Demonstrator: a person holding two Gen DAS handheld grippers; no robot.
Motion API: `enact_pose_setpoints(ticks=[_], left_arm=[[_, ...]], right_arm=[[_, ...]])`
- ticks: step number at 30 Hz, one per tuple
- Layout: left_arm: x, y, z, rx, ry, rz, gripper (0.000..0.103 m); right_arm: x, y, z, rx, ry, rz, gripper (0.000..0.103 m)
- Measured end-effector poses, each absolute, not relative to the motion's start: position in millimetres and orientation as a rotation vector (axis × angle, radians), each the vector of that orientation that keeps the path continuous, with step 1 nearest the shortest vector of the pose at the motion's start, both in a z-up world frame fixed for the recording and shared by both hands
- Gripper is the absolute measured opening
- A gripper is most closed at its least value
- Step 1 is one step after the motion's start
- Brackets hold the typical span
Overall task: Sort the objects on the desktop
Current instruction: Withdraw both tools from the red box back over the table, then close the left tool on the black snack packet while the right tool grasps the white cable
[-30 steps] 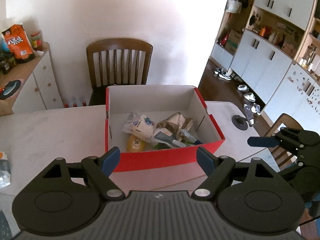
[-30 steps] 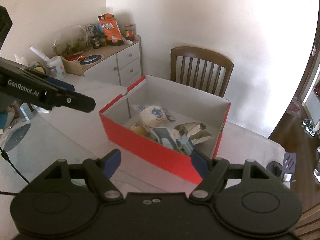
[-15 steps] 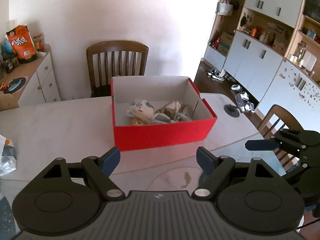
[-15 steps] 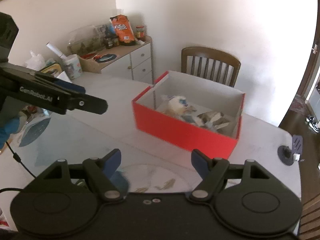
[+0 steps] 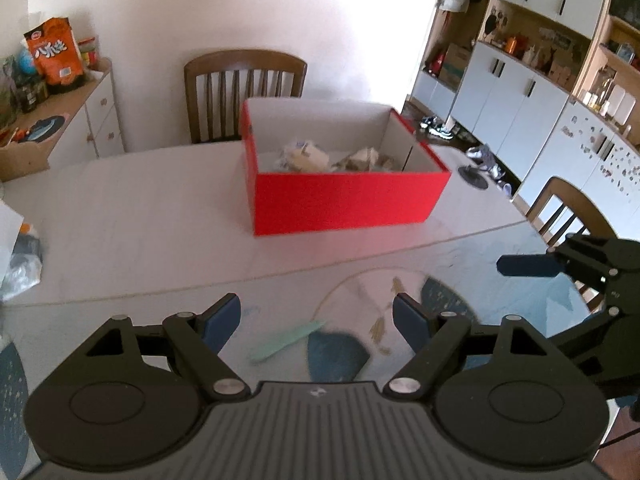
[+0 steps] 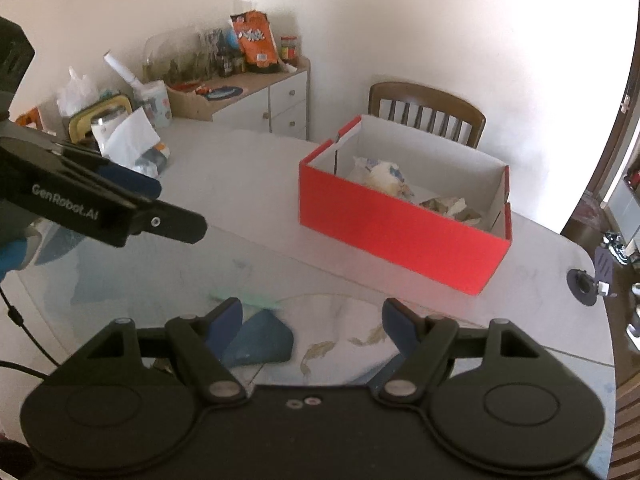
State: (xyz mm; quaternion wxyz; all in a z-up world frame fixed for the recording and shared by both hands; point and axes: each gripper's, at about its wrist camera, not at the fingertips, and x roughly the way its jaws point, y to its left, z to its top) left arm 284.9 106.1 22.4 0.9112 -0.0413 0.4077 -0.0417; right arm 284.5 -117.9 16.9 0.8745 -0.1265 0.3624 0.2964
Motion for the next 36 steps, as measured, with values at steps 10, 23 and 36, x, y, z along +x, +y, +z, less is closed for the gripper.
enact_pose_setpoints(ticks=[10,23,36], left_arm=[[269,113,-14,-0.096,0.907,-0.06,0.083],[262,117,-58,-0.138,1.009,-0.015,0.083],[266,117,-96,-0.195,1.093,0.008,0.082]], right_arm=[[268,-100,-11,-0.299,0.785,0.626,0.077],[256,-81,-55,-0.323,0.864,0.674,0.075],[256,-61,-89,-0.34,0.922,0.723,0.075]])
